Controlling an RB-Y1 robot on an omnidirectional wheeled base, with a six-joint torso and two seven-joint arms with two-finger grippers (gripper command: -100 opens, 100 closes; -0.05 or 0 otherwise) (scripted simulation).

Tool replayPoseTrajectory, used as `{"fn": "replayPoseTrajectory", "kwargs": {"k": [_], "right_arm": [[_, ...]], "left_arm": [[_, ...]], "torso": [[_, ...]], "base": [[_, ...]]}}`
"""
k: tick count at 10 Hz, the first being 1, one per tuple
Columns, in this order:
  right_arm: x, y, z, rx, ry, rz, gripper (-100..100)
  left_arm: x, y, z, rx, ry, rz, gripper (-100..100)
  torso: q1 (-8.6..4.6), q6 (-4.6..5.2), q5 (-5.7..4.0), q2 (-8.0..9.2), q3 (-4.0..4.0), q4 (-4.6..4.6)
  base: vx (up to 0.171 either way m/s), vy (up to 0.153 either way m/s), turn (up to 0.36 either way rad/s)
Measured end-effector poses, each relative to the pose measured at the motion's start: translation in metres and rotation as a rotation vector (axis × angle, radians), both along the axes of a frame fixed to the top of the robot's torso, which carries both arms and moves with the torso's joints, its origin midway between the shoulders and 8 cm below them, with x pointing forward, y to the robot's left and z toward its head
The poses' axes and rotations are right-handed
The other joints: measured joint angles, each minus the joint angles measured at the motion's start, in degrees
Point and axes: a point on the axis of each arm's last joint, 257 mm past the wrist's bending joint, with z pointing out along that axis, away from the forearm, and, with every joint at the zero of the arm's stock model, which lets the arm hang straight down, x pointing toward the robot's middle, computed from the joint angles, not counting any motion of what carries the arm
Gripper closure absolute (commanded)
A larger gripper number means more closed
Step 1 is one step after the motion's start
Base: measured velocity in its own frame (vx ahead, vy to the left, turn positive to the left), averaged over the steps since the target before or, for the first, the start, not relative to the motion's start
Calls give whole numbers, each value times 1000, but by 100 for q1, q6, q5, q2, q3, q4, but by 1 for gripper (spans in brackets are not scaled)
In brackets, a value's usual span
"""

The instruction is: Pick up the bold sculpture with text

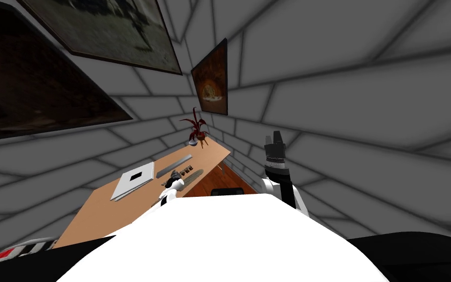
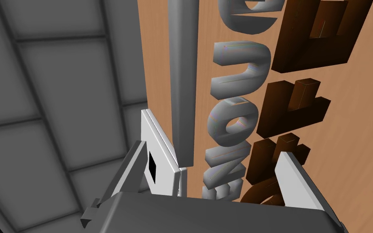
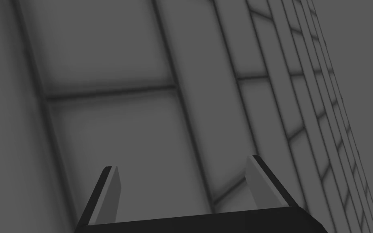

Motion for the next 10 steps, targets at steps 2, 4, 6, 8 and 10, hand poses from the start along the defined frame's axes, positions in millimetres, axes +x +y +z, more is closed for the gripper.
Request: {"fn": "replayPoseTrajectory", "kwargs": {"k": [2, 4, 6, 8, 10], "right_arm": [[0, 0, 0, 0, 0, 0, 0], [0, 0, 0, 0, 0, 0, 0], [0, 0, 0, 0, 0, 0, 0], [0, 0, 0, 0, 0, 0, 0], [0, 0, 0, 0, 0, 0, 0]], "left_arm": [[-6, 11, 0, -1, -2, 29, 100], [-7, 10, 0, -3, -2, 29, 100], [-6, 10, 0, -2, -3, 29, 100], [-6, 10, 0, -2, -2, 29, 100], [-1, 1, 1, 3, 1, -2, 100]], "torso": [[3, 0, 3, -9, -4, 0], [0, 1, 0, -20, -11, -3], [-1, 0, 1, -22, -12, -4], [-2, 0, 0, -22, -12, -4], [-3, -16, -5, -33, -18, -6]], "base": [[-18, 3, -25], [0, 0, 0], [0, 0, 0], [11, -1, 89], [67, -7, 369]]}}
